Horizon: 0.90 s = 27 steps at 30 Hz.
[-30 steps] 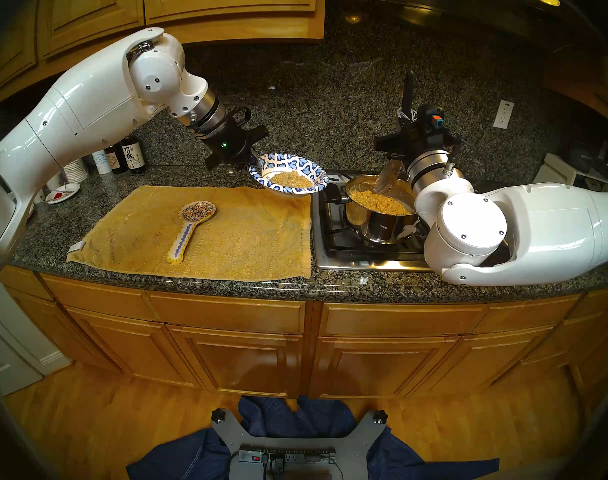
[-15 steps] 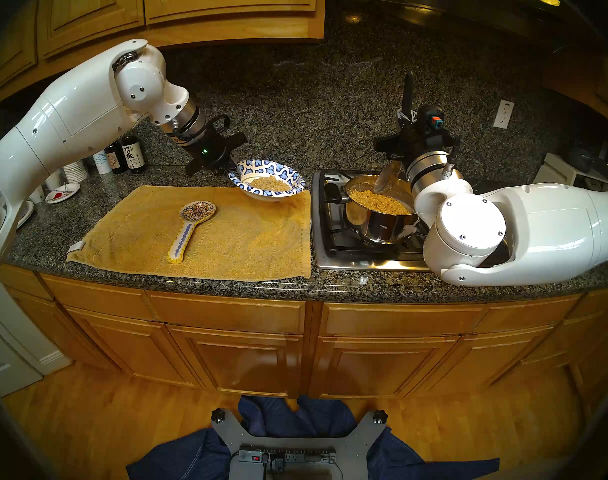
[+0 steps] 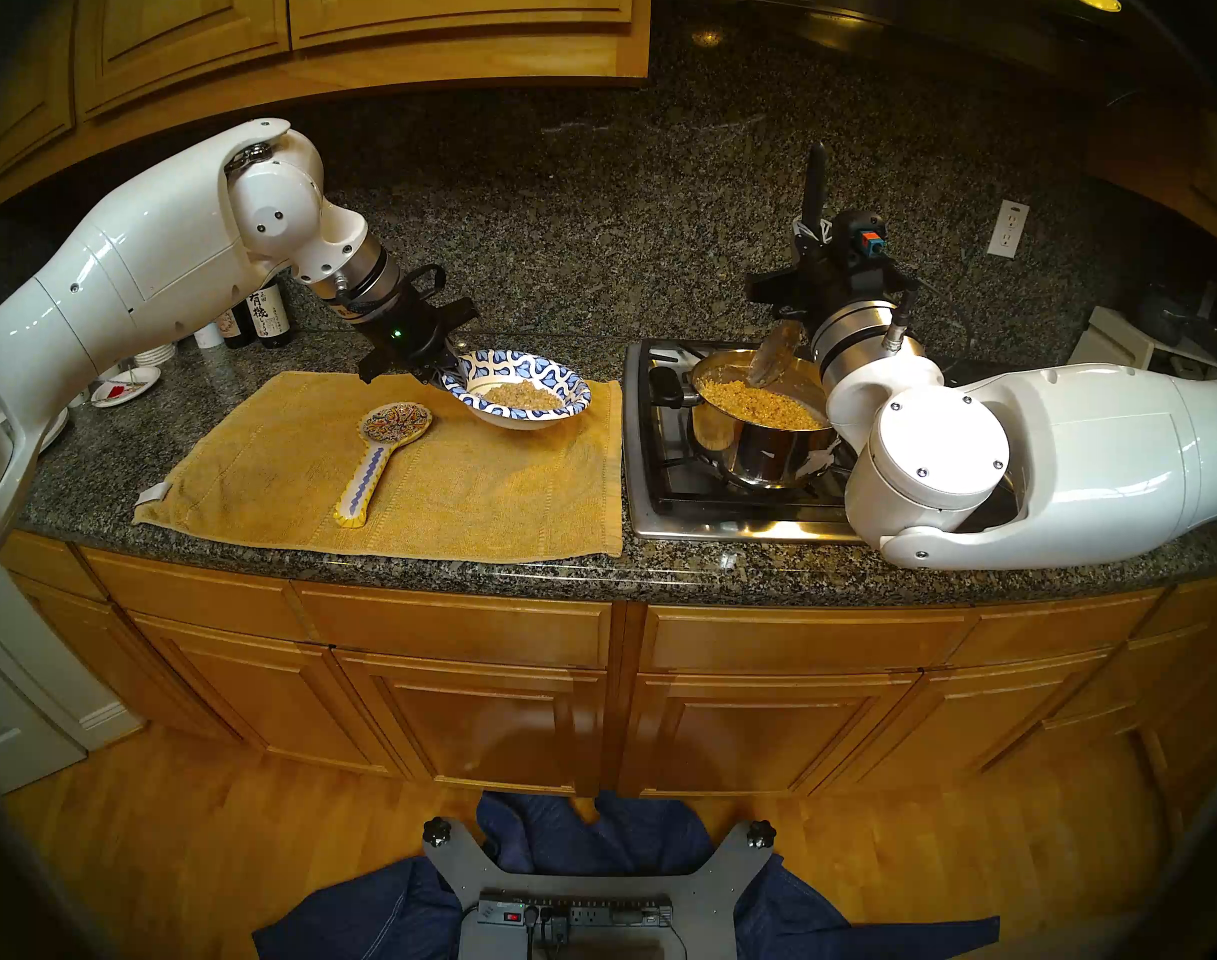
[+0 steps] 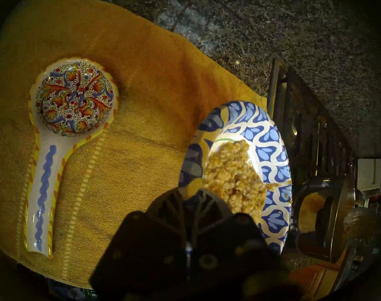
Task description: Scoop oatmeal into bowl
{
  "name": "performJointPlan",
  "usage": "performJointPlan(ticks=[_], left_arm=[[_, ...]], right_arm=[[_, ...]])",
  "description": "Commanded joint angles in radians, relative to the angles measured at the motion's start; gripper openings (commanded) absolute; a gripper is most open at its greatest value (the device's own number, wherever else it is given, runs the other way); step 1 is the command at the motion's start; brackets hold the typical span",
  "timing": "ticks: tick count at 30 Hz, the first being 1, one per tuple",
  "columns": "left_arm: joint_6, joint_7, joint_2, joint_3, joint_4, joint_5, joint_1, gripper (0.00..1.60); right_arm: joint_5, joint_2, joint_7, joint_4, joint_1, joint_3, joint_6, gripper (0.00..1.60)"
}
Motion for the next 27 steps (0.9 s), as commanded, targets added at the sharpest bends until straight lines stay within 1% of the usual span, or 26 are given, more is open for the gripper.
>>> performJointPlan(ticks=[1, 17, 27], left_arm=[[-0.012, 0.047, -0.009, -0.012, 0.01, 0.001, -0.018, 0.0], [-0.019, 0.028, -0.027, 0.013, 0.074, 0.001, 0.042, 0.0], [-0.009, 0.033, -0.039, 0.021, 0.085, 0.001, 0.071, 0.0]], right_arm=[[-0.014, 0.01, 0.006, -0.001, 0.042, 0.023, 0.004, 0.0], [-0.015, 0.018, 0.007, -0.006, 0.044, 0.021, 0.008, 0.0], [-0.014, 0.013, 0.004, -0.009, 0.043, 0.024, 0.008, 0.0]])
